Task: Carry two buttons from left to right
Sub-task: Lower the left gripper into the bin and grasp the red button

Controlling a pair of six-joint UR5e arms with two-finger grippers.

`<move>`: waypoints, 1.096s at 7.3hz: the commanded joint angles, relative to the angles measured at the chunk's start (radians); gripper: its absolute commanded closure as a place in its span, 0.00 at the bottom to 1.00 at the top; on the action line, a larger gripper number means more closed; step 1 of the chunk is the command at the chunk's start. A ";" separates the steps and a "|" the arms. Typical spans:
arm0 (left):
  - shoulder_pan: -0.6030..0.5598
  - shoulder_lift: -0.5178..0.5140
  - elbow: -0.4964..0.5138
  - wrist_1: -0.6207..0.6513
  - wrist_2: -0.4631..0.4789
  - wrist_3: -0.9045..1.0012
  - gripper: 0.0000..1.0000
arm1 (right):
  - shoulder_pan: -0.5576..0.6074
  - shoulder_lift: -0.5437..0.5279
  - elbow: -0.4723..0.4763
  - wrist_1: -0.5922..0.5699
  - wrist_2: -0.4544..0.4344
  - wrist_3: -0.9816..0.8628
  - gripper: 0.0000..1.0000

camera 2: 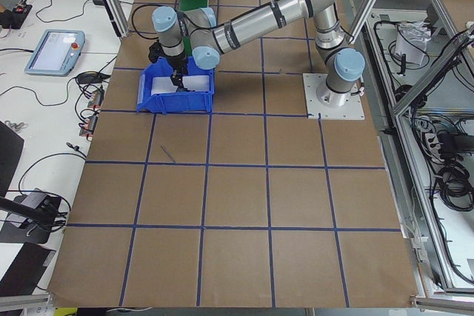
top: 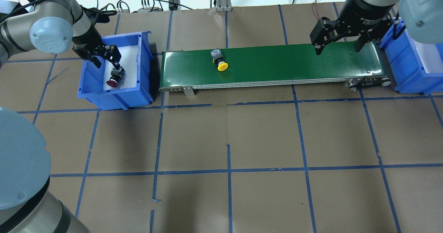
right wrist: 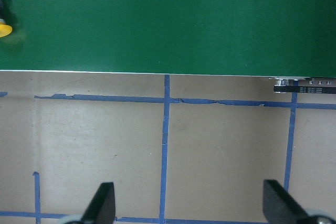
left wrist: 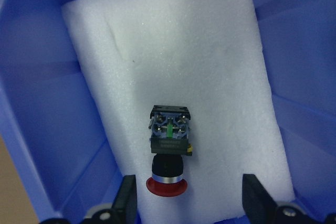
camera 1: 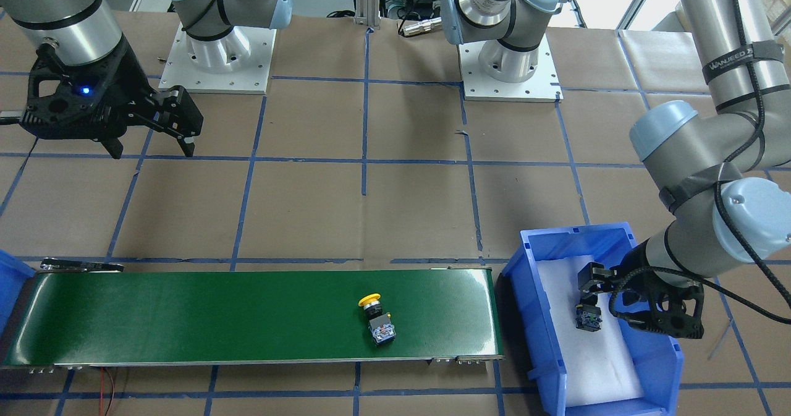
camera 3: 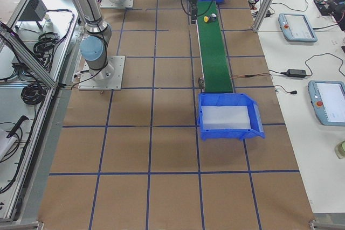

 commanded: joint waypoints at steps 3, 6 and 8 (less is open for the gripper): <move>-0.004 -0.017 -0.005 0.001 0.002 -0.006 0.34 | -0.001 0.001 0.007 -0.003 -0.005 -0.002 0.00; -0.005 -0.060 0.004 0.036 0.002 -0.006 0.34 | -0.001 0.003 0.007 -0.005 -0.010 -0.004 0.00; -0.005 -0.066 0.004 0.047 0.003 -0.006 0.34 | -0.001 0.003 0.007 -0.003 -0.008 -0.004 0.00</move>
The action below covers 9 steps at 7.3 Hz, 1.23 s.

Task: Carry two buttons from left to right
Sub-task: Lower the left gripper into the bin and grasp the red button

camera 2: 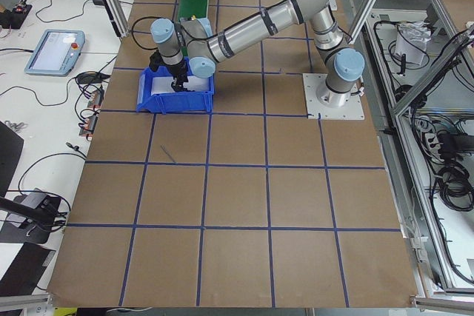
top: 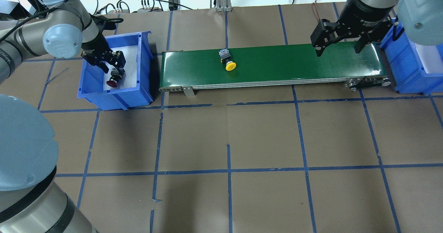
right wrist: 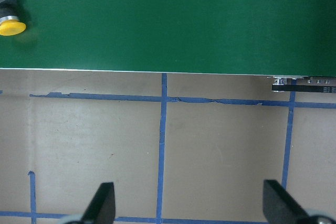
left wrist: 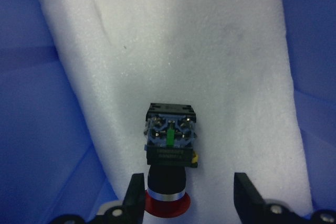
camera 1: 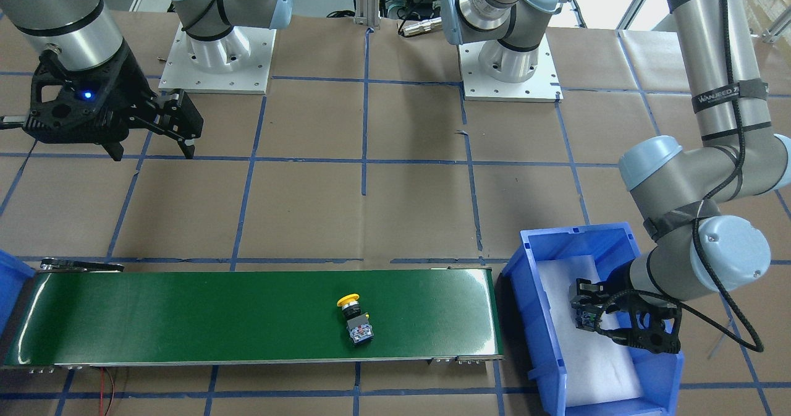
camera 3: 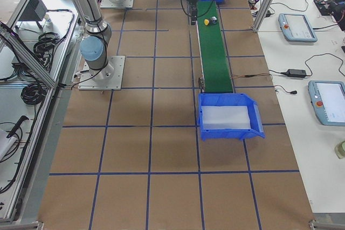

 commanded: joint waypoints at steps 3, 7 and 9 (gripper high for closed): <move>0.000 -0.020 0.013 0.009 0.001 0.000 0.34 | 0.002 0.007 0.000 -0.007 0.003 0.000 0.00; -0.003 -0.030 0.001 0.033 0.001 -0.005 0.34 | 0.055 0.161 -0.015 -0.171 0.013 0.007 0.00; -0.005 -0.049 0.002 0.051 0.002 -0.003 0.38 | 0.110 0.301 -0.047 -0.272 0.017 0.015 0.00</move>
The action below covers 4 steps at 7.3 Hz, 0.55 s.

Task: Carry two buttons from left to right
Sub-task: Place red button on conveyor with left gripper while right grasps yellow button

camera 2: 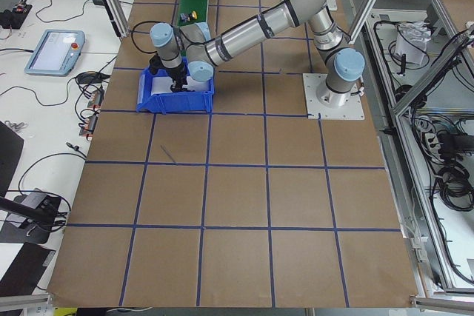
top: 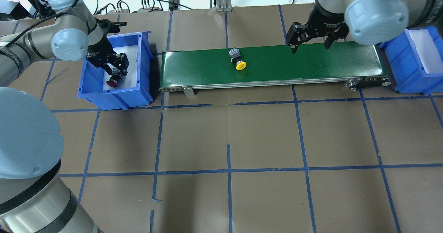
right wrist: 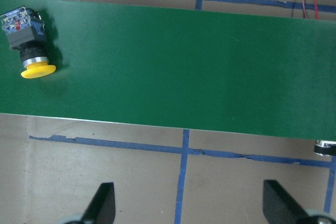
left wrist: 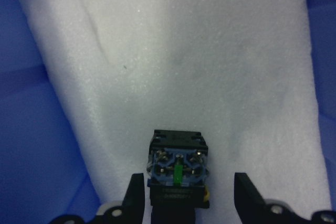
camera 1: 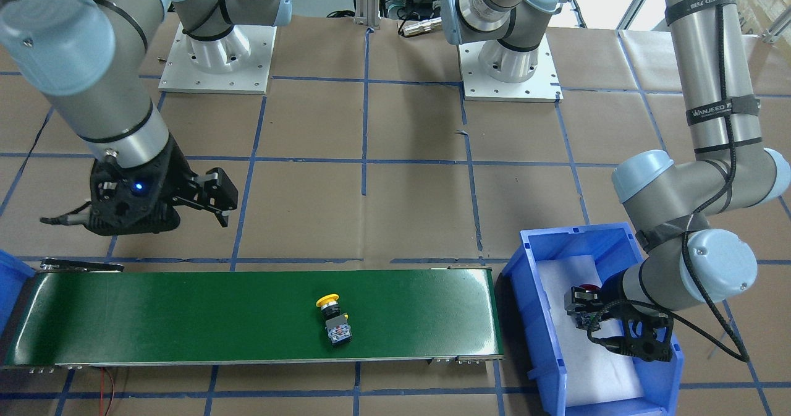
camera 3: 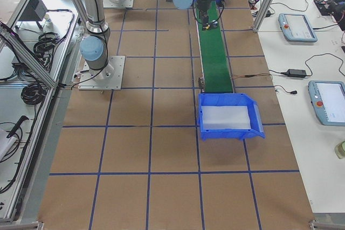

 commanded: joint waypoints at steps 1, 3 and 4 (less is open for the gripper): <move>-0.005 -0.015 0.001 0.014 0.006 0.000 0.45 | 0.038 0.143 -0.072 -0.056 0.003 0.004 0.00; -0.008 -0.004 0.015 0.012 0.005 -0.004 0.57 | 0.081 0.229 -0.178 -0.045 -0.002 0.007 0.00; -0.008 0.014 0.016 0.006 0.003 -0.004 0.57 | 0.112 0.265 -0.212 -0.047 -0.002 0.020 0.00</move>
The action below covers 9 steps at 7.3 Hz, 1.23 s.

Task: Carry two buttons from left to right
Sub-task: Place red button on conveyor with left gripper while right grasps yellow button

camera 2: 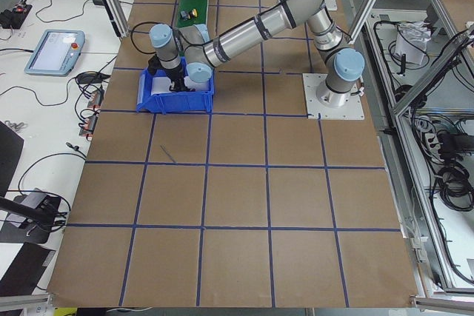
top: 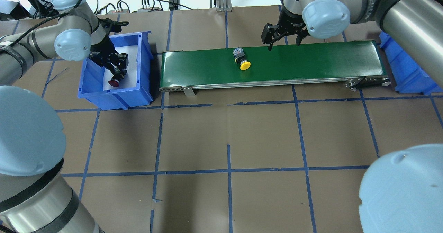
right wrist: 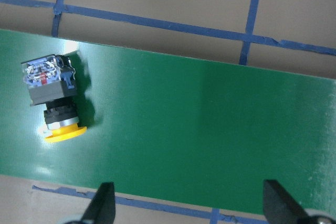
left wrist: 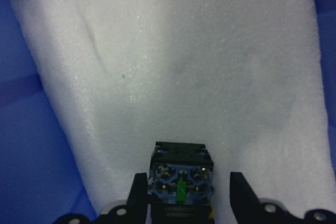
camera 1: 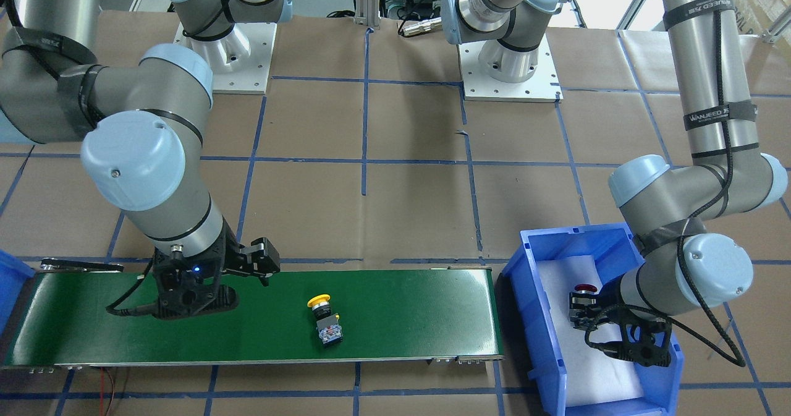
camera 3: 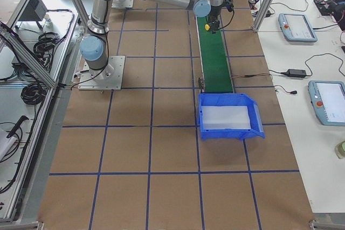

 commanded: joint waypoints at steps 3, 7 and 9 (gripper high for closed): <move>-0.002 0.163 0.007 -0.157 -0.004 -0.027 0.57 | 0.070 0.098 -0.069 -0.014 0.003 0.039 0.00; -0.179 0.307 0.079 -0.309 -0.006 -0.290 0.56 | 0.086 0.178 -0.138 -0.044 0.002 0.040 0.00; -0.273 0.264 0.113 -0.274 -0.011 -0.442 0.56 | 0.084 0.213 -0.182 -0.044 0.002 0.040 0.00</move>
